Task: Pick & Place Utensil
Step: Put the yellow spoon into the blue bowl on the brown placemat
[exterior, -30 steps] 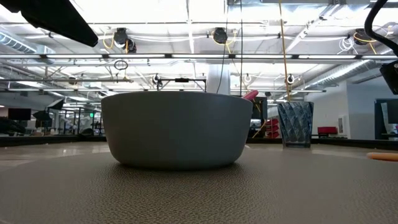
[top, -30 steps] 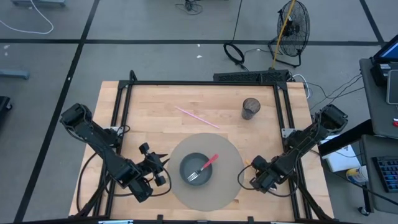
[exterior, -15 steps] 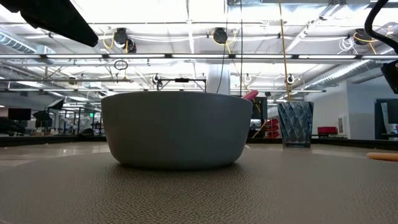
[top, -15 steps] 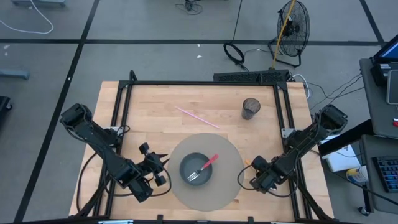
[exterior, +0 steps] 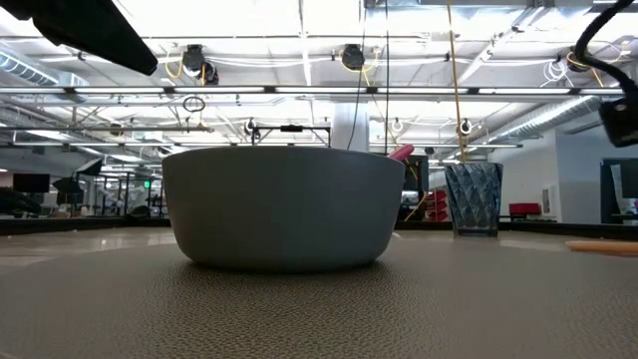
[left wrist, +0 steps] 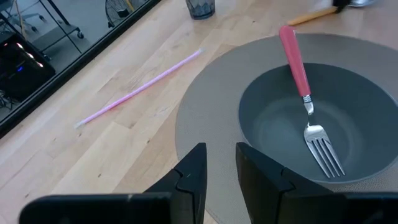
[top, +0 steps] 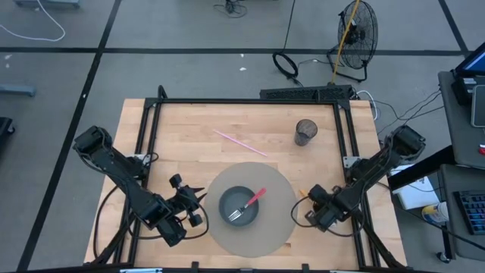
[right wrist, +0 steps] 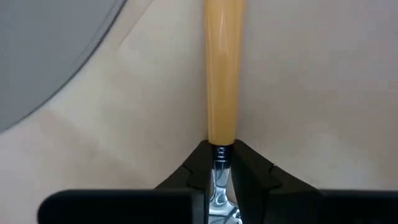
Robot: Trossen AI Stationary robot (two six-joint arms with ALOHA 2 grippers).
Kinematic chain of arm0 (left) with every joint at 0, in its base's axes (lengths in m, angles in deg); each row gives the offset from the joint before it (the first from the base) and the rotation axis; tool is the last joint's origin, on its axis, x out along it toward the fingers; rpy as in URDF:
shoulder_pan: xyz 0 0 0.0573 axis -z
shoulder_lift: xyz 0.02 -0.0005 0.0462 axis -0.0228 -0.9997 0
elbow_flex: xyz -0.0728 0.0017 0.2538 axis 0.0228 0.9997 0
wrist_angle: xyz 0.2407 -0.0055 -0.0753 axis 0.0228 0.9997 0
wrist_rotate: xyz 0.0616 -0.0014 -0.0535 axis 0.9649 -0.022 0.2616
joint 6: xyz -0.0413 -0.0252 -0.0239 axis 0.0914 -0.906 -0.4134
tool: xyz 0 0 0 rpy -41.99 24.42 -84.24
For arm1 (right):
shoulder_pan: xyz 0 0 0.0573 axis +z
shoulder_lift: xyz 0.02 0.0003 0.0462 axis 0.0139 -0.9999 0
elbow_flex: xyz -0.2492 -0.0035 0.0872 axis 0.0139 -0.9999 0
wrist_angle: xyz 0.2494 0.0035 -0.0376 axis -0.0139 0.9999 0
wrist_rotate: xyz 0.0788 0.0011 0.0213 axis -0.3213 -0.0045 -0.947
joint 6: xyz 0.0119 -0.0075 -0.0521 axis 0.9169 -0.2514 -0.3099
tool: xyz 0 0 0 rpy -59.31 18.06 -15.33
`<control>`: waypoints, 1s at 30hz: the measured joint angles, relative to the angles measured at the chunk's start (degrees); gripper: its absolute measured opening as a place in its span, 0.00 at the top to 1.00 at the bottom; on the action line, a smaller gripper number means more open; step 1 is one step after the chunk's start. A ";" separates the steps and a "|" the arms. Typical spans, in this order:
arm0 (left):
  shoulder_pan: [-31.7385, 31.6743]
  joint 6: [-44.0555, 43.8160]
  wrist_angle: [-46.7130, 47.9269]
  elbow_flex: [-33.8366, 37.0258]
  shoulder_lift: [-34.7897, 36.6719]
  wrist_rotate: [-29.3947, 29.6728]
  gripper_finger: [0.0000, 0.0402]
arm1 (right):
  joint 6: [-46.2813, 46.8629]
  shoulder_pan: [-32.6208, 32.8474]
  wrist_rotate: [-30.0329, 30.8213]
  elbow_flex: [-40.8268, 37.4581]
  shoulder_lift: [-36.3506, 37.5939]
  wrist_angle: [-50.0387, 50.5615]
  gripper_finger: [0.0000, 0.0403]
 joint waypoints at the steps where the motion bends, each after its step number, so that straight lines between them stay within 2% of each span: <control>1: 0.00 0.00 0.00 0.00 -0.01 0.02 0.78 | -0.04 -0.01 0.87 -0.15 0.47 0.78 0.92; 15: 0.00 -0.33 -0.20 0.00 -0.01 1.08 0.78 | -2.66 0.02 7.78 0.04 4.97 2.24 0.92; 21: -0.05 -3.19 -0.24 0.00 -0.01 4.34 0.78 | -7.73 0.02 14.77 0.04 6.99 -0.26 0.92; 30: -0.51 -4.28 -2.58 0.00 -0.01 8.90 0.78 | -22.02 -0.04 26.39 0.13 11.04 -9.45 0.92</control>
